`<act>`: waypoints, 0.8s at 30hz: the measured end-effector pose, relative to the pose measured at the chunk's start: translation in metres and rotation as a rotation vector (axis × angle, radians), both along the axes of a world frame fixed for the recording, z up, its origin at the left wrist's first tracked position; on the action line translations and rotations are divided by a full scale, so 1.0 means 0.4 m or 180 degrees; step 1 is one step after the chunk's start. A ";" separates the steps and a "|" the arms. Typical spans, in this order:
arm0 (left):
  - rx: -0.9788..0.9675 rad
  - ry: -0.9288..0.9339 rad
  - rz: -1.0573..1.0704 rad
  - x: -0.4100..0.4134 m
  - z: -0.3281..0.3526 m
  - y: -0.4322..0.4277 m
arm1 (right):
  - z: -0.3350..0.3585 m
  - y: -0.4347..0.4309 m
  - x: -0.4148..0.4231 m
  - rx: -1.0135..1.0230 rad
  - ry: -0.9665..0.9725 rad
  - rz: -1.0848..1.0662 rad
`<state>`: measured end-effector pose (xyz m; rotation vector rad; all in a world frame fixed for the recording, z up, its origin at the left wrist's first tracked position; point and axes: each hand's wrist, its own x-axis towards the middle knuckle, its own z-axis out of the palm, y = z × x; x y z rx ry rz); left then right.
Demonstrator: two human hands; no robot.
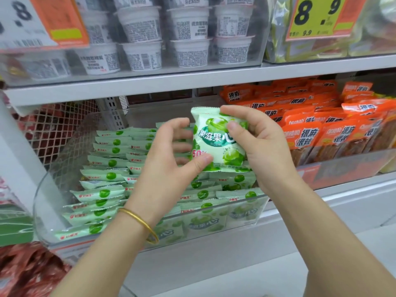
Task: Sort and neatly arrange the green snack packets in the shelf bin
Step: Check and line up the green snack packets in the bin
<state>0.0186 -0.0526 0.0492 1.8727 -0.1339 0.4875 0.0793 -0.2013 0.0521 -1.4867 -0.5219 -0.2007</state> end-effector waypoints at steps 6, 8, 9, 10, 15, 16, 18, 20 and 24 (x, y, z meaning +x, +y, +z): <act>0.1163 -0.0584 0.0575 0.000 -0.013 0.009 | 0.002 0.009 -0.012 -0.0111 -0.0067 0.0168; 0.1003 -0.0400 0.0468 -0.003 -0.012 0.007 | 0.005 0.011 -0.017 -0.0180 -0.0097 0.0154; 0.0899 -0.0257 0.0391 -0.005 -0.011 0.005 | 0.006 0.011 -0.018 -0.0196 -0.0107 0.0159; 0.0801 -0.0111 0.0269 -0.008 -0.008 0.002 | 0.005 0.012 -0.019 -0.0157 -0.0096 0.0218; 0.0355 0.0067 0.0094 -0.020 0.000 -0.010 | 0.020 0.016 -0.043 0.0122 -0.0006 0.0434; 0.0163 0.0093 0.0113 -0.021 0.004 -0.008 | 0.021 0.014 -0.039 0.0037 -0.0148 0.0270; -0.0275 0.0118 -0.0066 -0.020 0.011 -0.001 | 0.020 0.004 -0.030 -0.0310 -0.0438 -0.0089; -0.0750 0.0134 -0.0336 -0.021 0.016 0.002 | 0.021 -0.004 -0.028 -0.0448 -0.0420 -0.0118; -0.0898 0.0047 -0.0674 -0.029 0.021 -0.007 | 0.023 -0.006 -0.037 -0.0113 -0.0079 0.0346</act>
